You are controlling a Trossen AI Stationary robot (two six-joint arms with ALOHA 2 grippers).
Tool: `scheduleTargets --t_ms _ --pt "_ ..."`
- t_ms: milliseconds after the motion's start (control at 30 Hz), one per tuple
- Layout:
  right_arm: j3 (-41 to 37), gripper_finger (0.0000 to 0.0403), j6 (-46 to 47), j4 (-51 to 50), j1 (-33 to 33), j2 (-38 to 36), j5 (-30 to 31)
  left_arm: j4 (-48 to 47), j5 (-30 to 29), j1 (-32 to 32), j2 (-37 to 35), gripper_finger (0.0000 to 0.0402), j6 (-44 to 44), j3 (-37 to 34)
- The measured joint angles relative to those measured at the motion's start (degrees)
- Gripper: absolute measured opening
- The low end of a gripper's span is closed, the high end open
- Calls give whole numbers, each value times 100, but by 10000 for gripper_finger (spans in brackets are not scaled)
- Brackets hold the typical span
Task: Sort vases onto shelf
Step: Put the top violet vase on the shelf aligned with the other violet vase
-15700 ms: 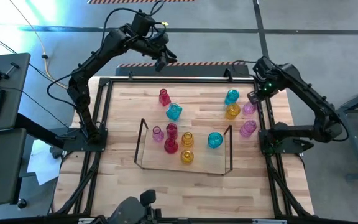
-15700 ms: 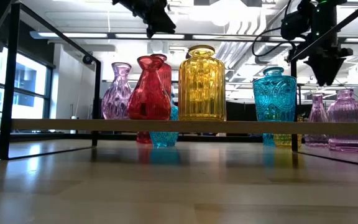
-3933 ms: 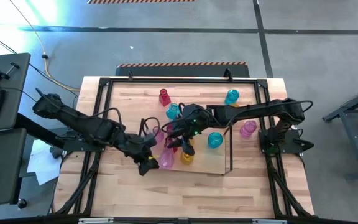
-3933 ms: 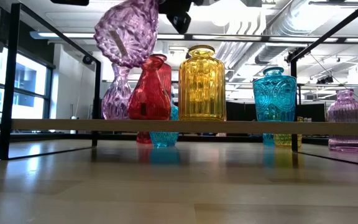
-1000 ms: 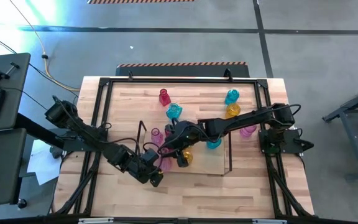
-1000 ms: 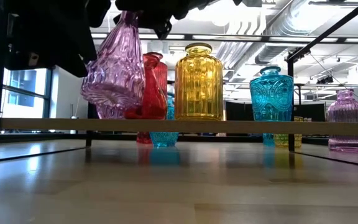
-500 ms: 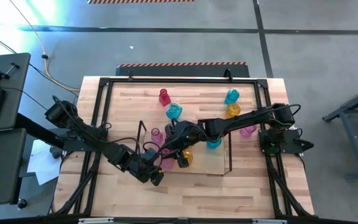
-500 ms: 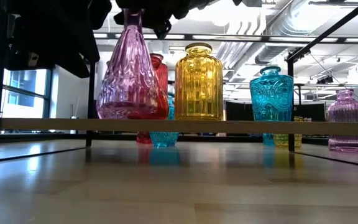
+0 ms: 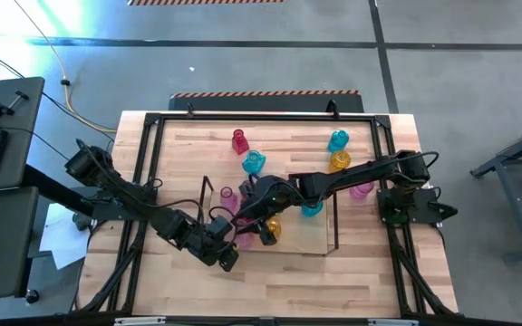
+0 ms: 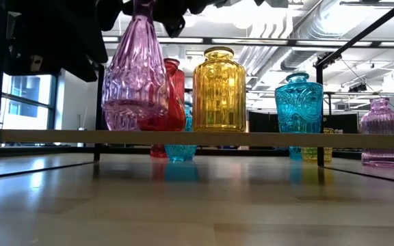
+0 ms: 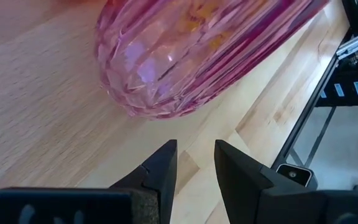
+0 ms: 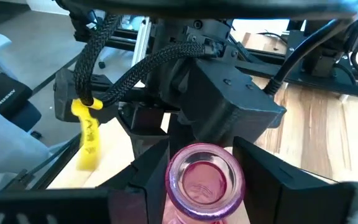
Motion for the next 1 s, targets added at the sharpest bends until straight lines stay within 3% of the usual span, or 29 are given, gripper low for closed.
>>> scheduleTargets --t_ms 1000 --pt "9 153 178 137 -3 130 -345 -41 20 -9 1 99 -1 0"
